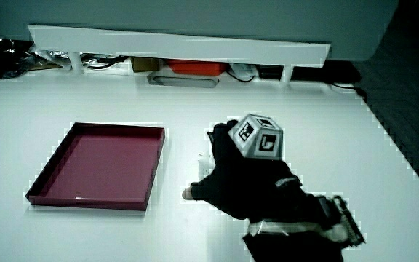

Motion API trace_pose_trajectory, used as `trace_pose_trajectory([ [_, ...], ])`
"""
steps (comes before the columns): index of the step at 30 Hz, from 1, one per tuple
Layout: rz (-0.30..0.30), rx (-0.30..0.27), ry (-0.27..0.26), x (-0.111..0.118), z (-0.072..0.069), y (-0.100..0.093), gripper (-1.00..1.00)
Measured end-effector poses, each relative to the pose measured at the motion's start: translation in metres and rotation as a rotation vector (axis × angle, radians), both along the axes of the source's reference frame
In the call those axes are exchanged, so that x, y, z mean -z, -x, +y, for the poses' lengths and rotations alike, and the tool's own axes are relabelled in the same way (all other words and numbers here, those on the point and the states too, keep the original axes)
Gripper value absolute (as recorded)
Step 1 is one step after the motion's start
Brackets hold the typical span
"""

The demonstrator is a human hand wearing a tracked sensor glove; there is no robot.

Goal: Pick socket

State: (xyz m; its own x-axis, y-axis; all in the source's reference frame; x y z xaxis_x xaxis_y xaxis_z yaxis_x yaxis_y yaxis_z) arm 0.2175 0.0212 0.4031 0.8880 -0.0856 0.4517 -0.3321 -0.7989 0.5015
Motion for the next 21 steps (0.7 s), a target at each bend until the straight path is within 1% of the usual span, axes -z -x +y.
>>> trace_pose_trajectory([
  [1,-0.008,-0.001,0.004,-0.002,-0.004,0.0,0.0],
  [3,0.003,-0.014,0.04,-0.01,-0.011,-0.001,0.0],
  [4,-0.001,-0.013,0.044,-0.014,-0.014,-0.001,0.0],
  [5,-0.018,-0.016,0.046,-0.012,-0.017,0.002,0.0],
  [6,-0.034,-0.022,0.052,-0.015,-0.021,0.002,0.0],
  [8,-0.031,-0.034,0.083,-0.025,-0.027,0.0,0.0],
  [18,-0.077,-0.07,0.216,-0.06,-0.048,0.0,0.0],
  [19,-0.081,-0.075,0.223,-0.062,-0.049,0.001,0.0],
  [20,-0.072,-0.081,0.235,-0.069,-0.05,-0.001,0.0],
  [21,-0.088,-0.082,0.244,-0.071,-0.051,0.0,0.0],
])
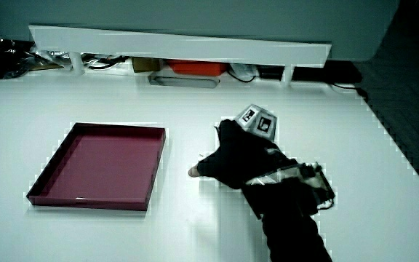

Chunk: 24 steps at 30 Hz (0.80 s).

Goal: Pick socket

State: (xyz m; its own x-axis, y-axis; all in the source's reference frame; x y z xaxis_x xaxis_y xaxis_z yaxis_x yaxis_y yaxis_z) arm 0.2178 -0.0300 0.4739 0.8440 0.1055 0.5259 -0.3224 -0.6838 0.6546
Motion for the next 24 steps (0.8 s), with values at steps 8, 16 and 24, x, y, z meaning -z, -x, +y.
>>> trace_pose_trajectory([
  [8,0.006,-0.02,0.054,-0.029,-0.002,-0.001,0.0],
  [16,-0.002,-0.04,0.097,-0.048,-0.002,-0.004,0.0],
  [24,-0.019,-0.081,0.042,-0.051,0.0,-0.01,0.09],
])
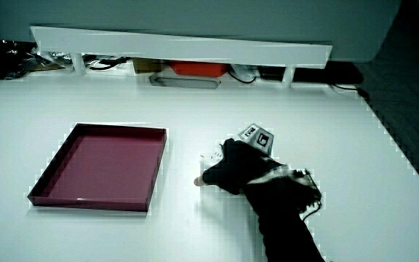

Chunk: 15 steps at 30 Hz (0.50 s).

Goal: Pick socket

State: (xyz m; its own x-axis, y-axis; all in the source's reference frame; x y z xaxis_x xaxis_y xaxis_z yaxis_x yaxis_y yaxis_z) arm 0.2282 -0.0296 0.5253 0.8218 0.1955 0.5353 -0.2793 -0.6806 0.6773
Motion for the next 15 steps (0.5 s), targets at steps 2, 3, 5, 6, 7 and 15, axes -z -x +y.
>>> trace_pose_trajectory([
  [2,0.001,-0.005,-0.014,0.0037,-0.0003,0.0007,0.18],
  [3,-0.004,-0.012,-0.009,0.0031,0.0,0.0002,0.23],
  [5,-0.005,-0.021,-0.027,0.0034,0.001,-0.0008,0.32],
  [6,0.001,-0.024,-0.04,0.0055,0.0013,-0.0002,0.36],
  [7,0.001,-0.03,-0.036,0.0035,0.0014,-0.0009,0.41],
  [15,-0.014,-0.034,-0.077,0.0083,0.0022,0.0017,0.77],
])
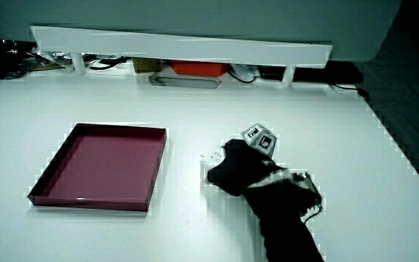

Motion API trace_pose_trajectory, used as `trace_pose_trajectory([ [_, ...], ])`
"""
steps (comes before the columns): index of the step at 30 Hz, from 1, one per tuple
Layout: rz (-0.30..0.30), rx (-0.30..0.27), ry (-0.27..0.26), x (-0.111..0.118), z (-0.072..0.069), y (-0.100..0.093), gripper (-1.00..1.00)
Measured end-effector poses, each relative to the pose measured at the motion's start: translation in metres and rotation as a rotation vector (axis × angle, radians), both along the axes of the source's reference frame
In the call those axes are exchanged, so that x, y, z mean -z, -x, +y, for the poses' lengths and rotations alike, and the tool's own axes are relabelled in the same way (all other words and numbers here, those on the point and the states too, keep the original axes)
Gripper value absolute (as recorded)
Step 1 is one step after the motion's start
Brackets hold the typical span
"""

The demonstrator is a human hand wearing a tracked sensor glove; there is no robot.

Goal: Pick socket

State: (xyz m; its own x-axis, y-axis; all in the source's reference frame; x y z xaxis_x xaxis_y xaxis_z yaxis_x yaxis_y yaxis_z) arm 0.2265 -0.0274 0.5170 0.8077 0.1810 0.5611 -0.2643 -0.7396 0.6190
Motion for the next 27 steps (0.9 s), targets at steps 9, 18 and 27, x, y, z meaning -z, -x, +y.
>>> trace_pose_trajectory([
  [9,-0.043,0.026,-0.056,0.013,-0.001,0.012,1.0],
  [18,-0.098,0.101,-0.133,0.047,0.0,0.048,1.0],
  [27,-0.253,0.145,-0.037,0.043,0.0,0.08,1.0],
])
